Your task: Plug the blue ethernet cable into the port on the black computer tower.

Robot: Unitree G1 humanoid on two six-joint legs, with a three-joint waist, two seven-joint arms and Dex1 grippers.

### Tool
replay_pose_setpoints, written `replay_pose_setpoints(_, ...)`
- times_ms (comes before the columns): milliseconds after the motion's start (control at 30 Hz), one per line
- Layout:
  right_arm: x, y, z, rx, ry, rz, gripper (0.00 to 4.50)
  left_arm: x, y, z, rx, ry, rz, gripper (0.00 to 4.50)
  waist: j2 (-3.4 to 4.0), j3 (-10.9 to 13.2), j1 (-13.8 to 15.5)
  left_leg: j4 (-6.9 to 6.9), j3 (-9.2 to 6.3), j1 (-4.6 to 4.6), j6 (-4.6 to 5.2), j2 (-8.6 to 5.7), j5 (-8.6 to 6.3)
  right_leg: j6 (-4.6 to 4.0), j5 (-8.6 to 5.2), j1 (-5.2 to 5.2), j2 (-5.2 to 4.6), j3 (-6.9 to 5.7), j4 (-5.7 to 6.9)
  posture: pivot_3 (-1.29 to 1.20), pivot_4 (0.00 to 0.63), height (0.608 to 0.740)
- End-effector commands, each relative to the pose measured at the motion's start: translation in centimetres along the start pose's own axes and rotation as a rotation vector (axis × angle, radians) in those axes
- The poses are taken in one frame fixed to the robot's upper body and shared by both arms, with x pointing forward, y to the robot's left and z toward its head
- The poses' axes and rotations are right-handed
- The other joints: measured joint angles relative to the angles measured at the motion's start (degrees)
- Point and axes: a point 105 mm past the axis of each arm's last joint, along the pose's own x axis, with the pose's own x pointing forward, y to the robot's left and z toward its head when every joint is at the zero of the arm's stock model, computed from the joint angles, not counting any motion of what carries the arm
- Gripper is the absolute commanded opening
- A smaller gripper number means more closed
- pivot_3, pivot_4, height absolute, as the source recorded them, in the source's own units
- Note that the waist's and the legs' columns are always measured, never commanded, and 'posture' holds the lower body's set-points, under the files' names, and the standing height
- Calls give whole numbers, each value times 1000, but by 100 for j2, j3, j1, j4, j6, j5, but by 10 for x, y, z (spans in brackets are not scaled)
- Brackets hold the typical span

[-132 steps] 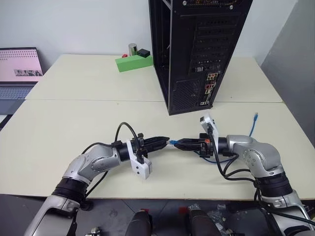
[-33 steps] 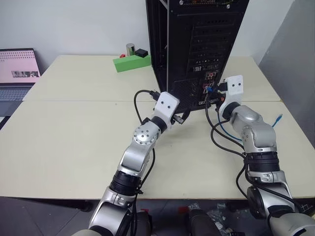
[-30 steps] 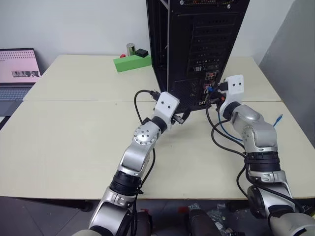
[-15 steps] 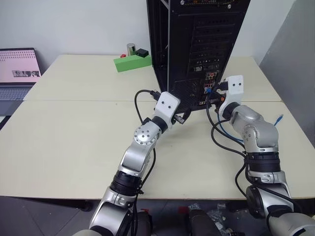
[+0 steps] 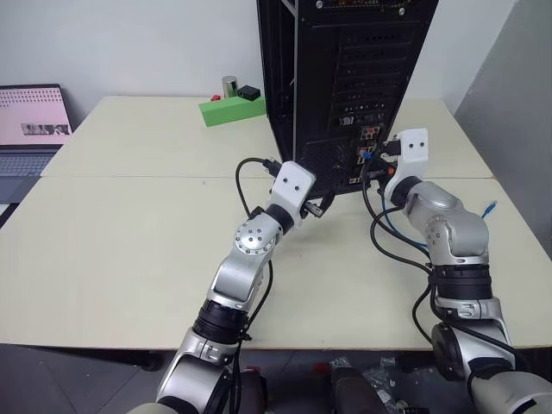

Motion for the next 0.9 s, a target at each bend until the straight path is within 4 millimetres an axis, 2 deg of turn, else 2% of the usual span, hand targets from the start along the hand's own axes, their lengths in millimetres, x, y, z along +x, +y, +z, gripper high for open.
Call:
replay_pose_setpoints(33,0,-4,20,-30,-67,-19,0,1,-2,15,20,-56,-2,4229,0,0,1,0,0,0,0,0,0,0,0,0,0,0,0,0,150,740)
replay_pose_setpoints(900,11,7,32,25,-91,-8,0,0,-4,17,16,-64,-13,4229,0,0,-68,0,0,1,0,1,0,0,0,-1,1,1,2,0,150,740)
